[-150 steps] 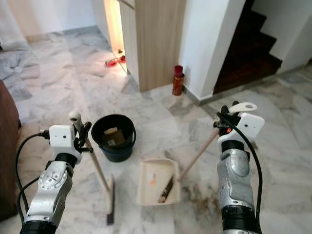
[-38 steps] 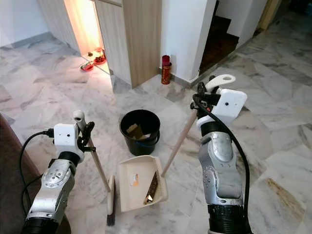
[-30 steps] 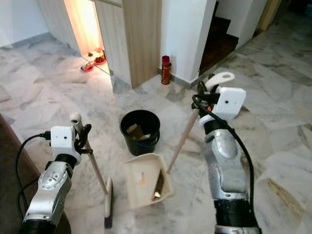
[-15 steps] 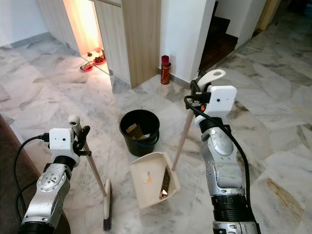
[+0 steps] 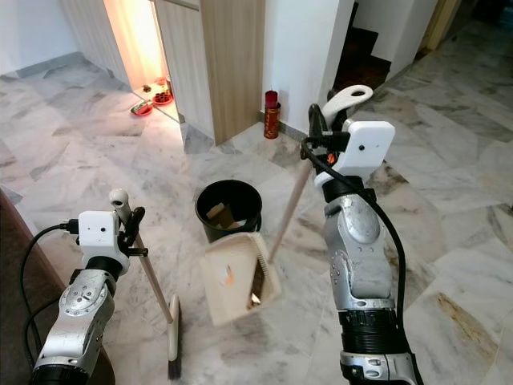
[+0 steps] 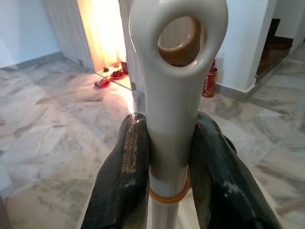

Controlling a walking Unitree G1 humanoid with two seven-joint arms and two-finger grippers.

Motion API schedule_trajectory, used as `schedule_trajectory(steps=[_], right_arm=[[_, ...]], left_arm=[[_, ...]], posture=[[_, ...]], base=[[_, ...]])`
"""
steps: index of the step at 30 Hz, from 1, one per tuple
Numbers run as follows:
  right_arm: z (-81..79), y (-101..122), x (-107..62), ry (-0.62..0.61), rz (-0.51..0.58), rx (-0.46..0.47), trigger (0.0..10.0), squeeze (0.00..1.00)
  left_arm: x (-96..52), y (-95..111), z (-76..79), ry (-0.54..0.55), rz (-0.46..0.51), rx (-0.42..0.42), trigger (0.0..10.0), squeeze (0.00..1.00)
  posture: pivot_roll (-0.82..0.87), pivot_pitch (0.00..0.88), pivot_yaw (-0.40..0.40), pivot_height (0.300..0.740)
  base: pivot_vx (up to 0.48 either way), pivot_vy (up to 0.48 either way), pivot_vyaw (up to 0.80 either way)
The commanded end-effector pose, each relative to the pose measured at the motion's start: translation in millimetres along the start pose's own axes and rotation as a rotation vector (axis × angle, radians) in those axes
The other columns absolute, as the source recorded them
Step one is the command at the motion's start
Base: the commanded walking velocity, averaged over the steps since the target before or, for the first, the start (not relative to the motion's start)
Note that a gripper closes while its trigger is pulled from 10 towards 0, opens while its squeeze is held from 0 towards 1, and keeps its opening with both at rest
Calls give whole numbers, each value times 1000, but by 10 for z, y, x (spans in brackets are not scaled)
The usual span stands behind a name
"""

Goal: Sweep floor

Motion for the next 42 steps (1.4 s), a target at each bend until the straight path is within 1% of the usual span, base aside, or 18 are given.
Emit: schedule_trajectory(steps=[1, 10, 21, 27, 30, 32, 33, 36, 40, 42], right_arm=[[30, 262, 52, -21, 108, 12, 10000, 0], [2, 244, 49, -18, 102, 24, 10000, 0], [-2, 257, 52, -17, 106, 29, 10000, 0], [-35, 263, 57, -4, 109, 34, 10000, 0], [-44, 272, 58, 0, 113, 37, 10000, 0], [-34, 284, 64, -2, 116, 37, 10000, 0], [-34, 284, 64, -2, 116, 37, 10000, 0], [-15, 295, 71, -7, 120, 43, 10000, 0], [-13, 297, 73, -8, 122, 44, 10000, 0], [-17, 307, 79, -9, 126, 46, 10000, 0]], left_arm=[[18, 138, -32, 10, 65, 33, 10000, 0], [5, 131, -98, 49, 63, 53, 10000, 0], [10, 127, -103, 54, 64, 54, 10000, 0], [12, 124, -122, 66, 61, 64, 10000, 0], [-6, 108, -188, 87, 51, 82, 10000, 0], [-36, 84, -304, 137, 35, 98, 10000, 0], [-36, 84, -304, 137, 35, 98, 10000, 0], [-114, 50, -410, 165, 20, 123, 10000, 0], [-149, 27, -444, 181, 10, 133, 10000, 0], [-194, 14, -510, 204, 6, 143, 10000, 0]], posture=[[28, 0, -17, 740], [33, 0, -23, 740], [33, 0, -22, 740], [37, 0, -25, 740], [35, 0, -24, 740], [37, 0, -25, 740], [37, 0, -25, 740], [39, 0, -26, 740], [39, 0, -26, 740], [39, 0, -25, 740]], base=[[277, 0, 0], [386, 0, 0], [432, 0, 0], [431, 0, 0], [431, 0, 0], [371, 0, 0], [371, 0, 0], [0, 0, 0], [0, 0, 0], [0, 0, 0]])
Point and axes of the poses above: a point about 5 cm out from each wrist's last joint towards the gripper, its own x axis pointing out of the wrist towards the gripper, its own y axis along the axis of the wrist's last joint, z = x × y, the point moved 3 cm from there along x, pointing out of the wrist towards the gripper, and after that the axes turned 12 degrees about -x, right-handed, at the moved point
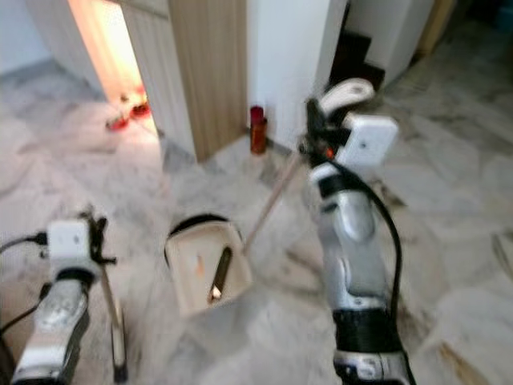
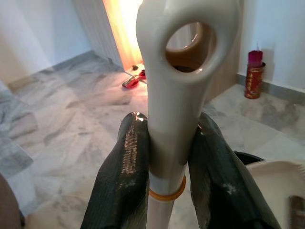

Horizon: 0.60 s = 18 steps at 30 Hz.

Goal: Sweep floor

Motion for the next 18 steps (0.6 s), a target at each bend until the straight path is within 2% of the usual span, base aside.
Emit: schedule_trajectory(steps=[1, 7, 11, 18], right_arm=[[-79, 211, 53, 17, 89, 11, 10000, 0], [-71, 226, 55, 18, 94, 13, 10000, 0], [-78, 233, 59, 19, 97, 15, 10000, 0], [-80, 258, 78, 17, 106, 14, 10000, 0]], left_arm=[[-48, 20, -144, 45, 10, 14, 10000, 0], [-92, -6, -254, 71, 6, 37, 10000, 0], [-102, -14, -245, 64, 6, 34, 10000, 0], [-126, -16, 0, -78, 6, -49, 10000, 0]], posture=[[39, 0, -25, 740], [38, 0, -22, 740], [38, 0, -23, 740], [35, 0, -26, 740]], base=[[0, 0, 0], [0, 0, 0], [0, 0, 0], [0, 0, 0]])
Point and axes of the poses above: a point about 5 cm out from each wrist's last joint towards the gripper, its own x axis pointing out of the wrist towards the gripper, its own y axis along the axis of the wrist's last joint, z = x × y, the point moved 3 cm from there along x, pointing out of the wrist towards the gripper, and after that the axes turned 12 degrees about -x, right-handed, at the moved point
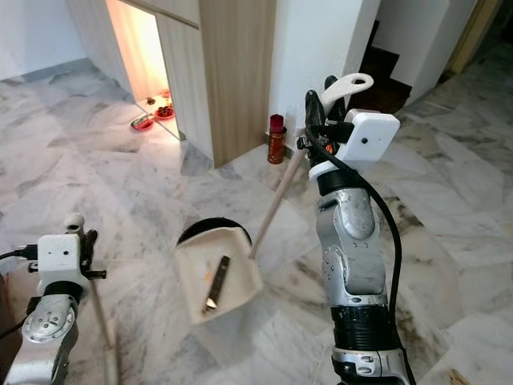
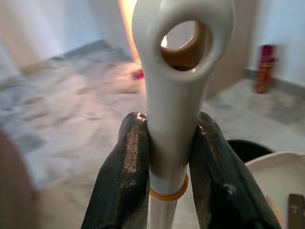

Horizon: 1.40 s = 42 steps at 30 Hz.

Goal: Sweep floor

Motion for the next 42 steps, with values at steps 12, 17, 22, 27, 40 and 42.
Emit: schedule_trajectory(steps=[12, 17, 22, 27, 40, 42], right_arm=[[4, 214, 69, -7, 88, 20, 10000, 0], [-5, 218, 79, -2, 90, 22, 10000, 0], [-20, 206, 79, 6, 85, 9, 10000, 0], [-32, 206, 81, 12, 85, 3, 10000, 0], [-34, 202, 98, 18, 87, 23, 10000, 0], [-27, 214, 107, 15, 92, 24, 10000, 0]], left_arm=[[-4, 136, 65, -50, 55, -15, 10000, 0], [-3, 143, 38, -40, 57, -6, 10000, 0], [-8, 121, 33, -38, 44, 3, 10000, 0], [-7, 121, 41, -41, 44, 2, 10000, 0], [12, 135, 83, -36, 58, -5, 10000, 0], [11, 135, 89, -38, 59, -5, 10000, 0]], posture=[[45, 0, -33, 740], [48, 0, -34, 740], [47, 0, -34, 740], [49, 0, -35, 740], [48, 0, -45, 740], [47, 0, -45, 740]], base=[[42, 0, 0], [318, 0, 0], [385, 0, 0], [389, 0, 175], [393, 0, 34], [394, 0, 0]])
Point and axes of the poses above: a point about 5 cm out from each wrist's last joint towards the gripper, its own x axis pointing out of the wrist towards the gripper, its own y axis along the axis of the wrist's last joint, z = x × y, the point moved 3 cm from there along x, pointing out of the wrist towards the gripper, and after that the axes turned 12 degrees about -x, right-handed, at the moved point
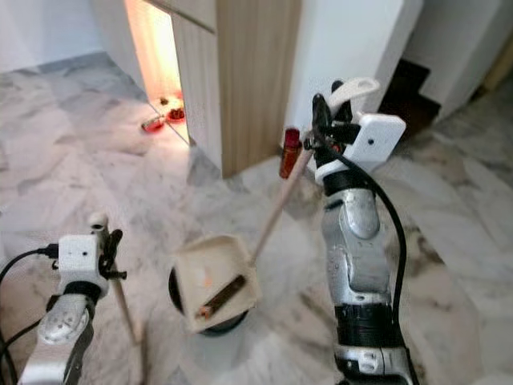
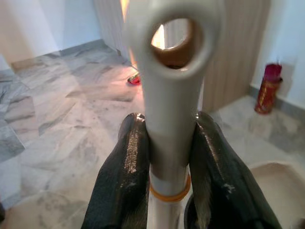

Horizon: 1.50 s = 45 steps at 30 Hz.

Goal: Sweep floor

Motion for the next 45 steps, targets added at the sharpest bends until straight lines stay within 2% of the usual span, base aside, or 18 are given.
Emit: schedule_trajectory(steps=[1, 8, 25, 30, 32, 36, 39, 42, 45], right_arm=[[-59, 190, 54, 12, 83, 27, 10000, 0], [-96, 208, 58, 22, 91, 35, 10000, 0], [-170, 265, 61, 44, 109, 56, 10000, 0], [-275, 358, 63, 81, 149, 57, 10000, 0], [-306, 398, 62, 94, 171, 49, 10000, 0], [-355, 491, 68, 105, 215, 81, 10000, 0], [-476, 572, 53, 135, 245, 106, 10000, 0], [-648, 630, 8, 195, 274, 73, 10000, 0], [-768, 677, -24, 223, 285, 132, 10000, 0]], left_arm=[[16, 89, -32, 6, 40, 12, 10000, 0], [20, 98, -27, 1, 43, 16, 10000, 0], [15, 26, 41, -28, 0, 17, 10000, 0], [15, 28, 59, -33, 3, 12, 10000, 0], [16, 29, 80, -50, 2, 34, 10000, 0], [16, 24, 92, -53, 1, 31, 10000, 0], [10, 17, 103, -55, -1, 26, 10000, 0], [9, 16, 109, -58, -1, 25, 10000, 0], [8, 16, 111, -59, -1, 24, 10000, 0]], posture=[[47, 0, -45, 740], [46, 0, -43, 740], [44, 0, -42, 740], [43, 0, -45, 740], [43, 0, -45, 740], [48, 0, -47, 740], [43, 0, -47, 740], [43, 0, -47, 740], [43, 0, -47, 740]], base=[[394, 0, 0], [364, 0, 0], [0, 0, 0], [0, 0, 0], [0, 0, 0], [0, 0, 0], [0, 0, 0], [0, 0, 0], [0, 0, 0]])
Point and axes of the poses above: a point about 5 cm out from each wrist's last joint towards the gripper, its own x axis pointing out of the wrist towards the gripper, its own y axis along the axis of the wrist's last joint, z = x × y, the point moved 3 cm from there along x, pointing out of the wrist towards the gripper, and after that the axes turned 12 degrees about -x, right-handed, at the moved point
